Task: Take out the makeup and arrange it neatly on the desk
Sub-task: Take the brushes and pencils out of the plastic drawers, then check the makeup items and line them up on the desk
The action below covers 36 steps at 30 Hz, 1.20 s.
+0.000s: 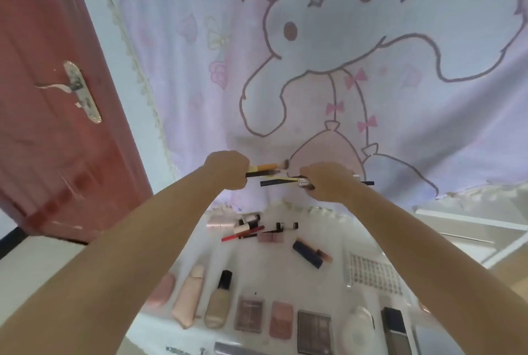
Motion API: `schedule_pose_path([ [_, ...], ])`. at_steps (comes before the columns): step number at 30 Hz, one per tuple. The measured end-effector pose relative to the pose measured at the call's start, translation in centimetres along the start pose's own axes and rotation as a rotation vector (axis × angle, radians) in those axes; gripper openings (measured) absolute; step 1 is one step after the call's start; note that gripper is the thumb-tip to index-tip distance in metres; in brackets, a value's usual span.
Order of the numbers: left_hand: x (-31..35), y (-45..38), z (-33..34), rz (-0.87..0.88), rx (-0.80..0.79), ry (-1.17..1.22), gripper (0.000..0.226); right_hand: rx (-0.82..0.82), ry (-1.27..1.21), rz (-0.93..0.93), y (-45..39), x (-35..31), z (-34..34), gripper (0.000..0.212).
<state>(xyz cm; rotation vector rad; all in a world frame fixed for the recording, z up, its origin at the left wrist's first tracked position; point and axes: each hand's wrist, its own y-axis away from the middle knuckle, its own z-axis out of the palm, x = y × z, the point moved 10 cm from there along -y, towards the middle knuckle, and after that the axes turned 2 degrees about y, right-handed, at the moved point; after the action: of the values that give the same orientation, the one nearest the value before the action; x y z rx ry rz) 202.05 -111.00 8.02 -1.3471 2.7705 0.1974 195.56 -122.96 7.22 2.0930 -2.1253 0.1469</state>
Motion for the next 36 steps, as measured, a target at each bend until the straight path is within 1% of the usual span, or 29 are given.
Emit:
schedule_pose_path([
  [2,0.3,-2.8,3.8,0.005,-0.060,0.010,0.019,-0.093,-0.034,-0.027,-2.8,0.7,4.5,0.020],
  [4,0.6,-5.0,8.1,0.011,-0.155,0.026,0.020,-0.186,-0.080,-0.058,-4.8,0.7,8.9,0.019],
  [8,1.2,-8.0,15.8,0.029,-0.307,0.074,0.026,-0.331,-0.138,-0.094,-7.1,-0.1,17.0,0.019],
  [11,2.0,-8.9,20.4,0.034,-0.374,0.107,0.035,-0.415,-0.190,-0.037,-7.8,-0.4,21.9,0.022],
  [13,2.4,-9.1,22.4,0.032,-0.382,0.142,0.042,-0.441,-0.225,-0.025,-7.7,-0.9,23.8,0.031],
  [15,2.5,-9.6,24.0,0.027,-0.376,0.143,0.043,-0.432,-0.230,-0.042,-8.0,-1.3,25.0,0.036],
  [19,2.1,-10.1,25.9,0.043,-0.364,0.047,0.049,-0.323,-0.191,-0.026,-8.4,-1.2,25.5,0.040],
  [24,1.5,-9.4,25.7,0.049,-0.316,0.081,0.050,-0.185,-0.246,-0.036,-8.1,-1.4,25.6,0.045],
  [27,1.3,-8.4,25.0,0.056,-0.301,0.094,0.056,-0.085,-0.265,-0.022,-7.8,-1.5,24.7,0.051],
  [31,-0.1,-6.1,24.1,0.032,-0.276,0.150,0.056,-0.095,-0.315,0.032,-7.0,-2.3,24.4,0.042],
  [32,-0.7,-5.5,24.0,0.015,-0.275,0.162,0.055,-0.110,-0.311,0.055,-6.7,-2.5,24.3,0.044],
  [34,-2.3,-4.1,24.2,-0.010,-0.283,0.174,0.054,-0.086,-0.309,0.085,-6.2,-3.1,24.0,0.046],
  [36,-4.4,-2.4,24.8,-0.020,-0.286,0.189,0.055,-0.078,-0.345,0.133,-5.5,-3.8,23.5,0.043],
])
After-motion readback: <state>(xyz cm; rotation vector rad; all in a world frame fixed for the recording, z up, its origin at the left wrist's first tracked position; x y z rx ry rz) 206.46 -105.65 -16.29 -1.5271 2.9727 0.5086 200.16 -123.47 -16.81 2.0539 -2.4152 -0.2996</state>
